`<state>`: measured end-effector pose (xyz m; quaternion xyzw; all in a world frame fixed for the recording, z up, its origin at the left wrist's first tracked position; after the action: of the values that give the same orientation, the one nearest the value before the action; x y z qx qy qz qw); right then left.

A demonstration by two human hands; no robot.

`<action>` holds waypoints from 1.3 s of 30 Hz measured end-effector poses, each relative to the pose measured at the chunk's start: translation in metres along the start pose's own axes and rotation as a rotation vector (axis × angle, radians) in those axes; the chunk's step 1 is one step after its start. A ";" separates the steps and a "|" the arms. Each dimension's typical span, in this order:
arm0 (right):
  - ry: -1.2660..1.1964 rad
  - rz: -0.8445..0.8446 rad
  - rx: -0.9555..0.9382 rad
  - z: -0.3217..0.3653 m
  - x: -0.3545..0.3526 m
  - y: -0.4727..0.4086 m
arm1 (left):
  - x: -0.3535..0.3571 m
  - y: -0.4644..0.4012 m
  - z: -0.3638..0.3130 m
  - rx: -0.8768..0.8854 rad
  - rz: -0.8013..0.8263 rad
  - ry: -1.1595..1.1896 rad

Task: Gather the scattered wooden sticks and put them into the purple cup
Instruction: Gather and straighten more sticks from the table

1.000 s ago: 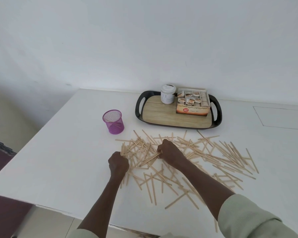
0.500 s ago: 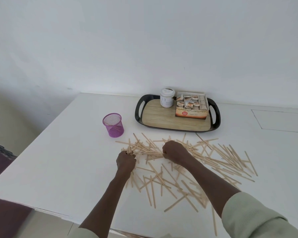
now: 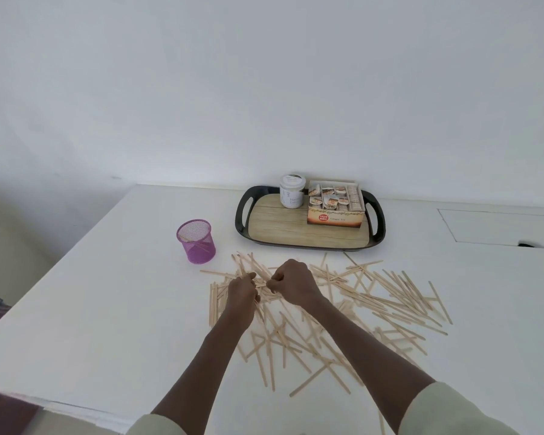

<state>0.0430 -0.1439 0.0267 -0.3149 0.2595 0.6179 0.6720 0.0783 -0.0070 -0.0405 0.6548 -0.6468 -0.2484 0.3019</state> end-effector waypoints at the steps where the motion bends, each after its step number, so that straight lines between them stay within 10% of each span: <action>1: 0.003 -0.010 0.002 0.003 0.002 0.000 | 0.006 0.003 0.002 -0.037 0.046 0.080; 6: 0.166 -0.044 -0.028 0.020 0.001 0.005 | 0.035 0.013 0.006 -0.170 0.261 0.329; 18: -0.021 -0.066 -0.220 0.024 -0.001 0.017 | 0.042 0.017 -0.003 -0.178 0.111 0.498; 22: -0.118 -0.366 -0.115 -0.002 -0.027 0.028 | 0.045 0.016 -0.015 -0.132 0.073 0.585; 28: -0.569 -0.524 0.307 -0.053 -0.029 0.048 | 0.057 0.020 -0.029 -0.065 0.119 0.532; 39: -1.759 -0.553 0.539 -0.008 0.019 0.046 | 0.069 0.066 -0.066 0.410 0.056 0.360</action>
<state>-0.0006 -0.1351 0.0028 0.3766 -0.2879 0.3722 0.7980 0.0821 -0.0697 0.0571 0.7179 -0.6373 0.0165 0.2797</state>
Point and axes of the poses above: each hand's wrist, its own y-axis away from the middle knuckle, its own x-axis out of the palm, z = x × y, the point moved 7 cm from there along -y, towards the middle knuckle, and after that the axes turned 15 degrees about -x, right-handed, at the moved point
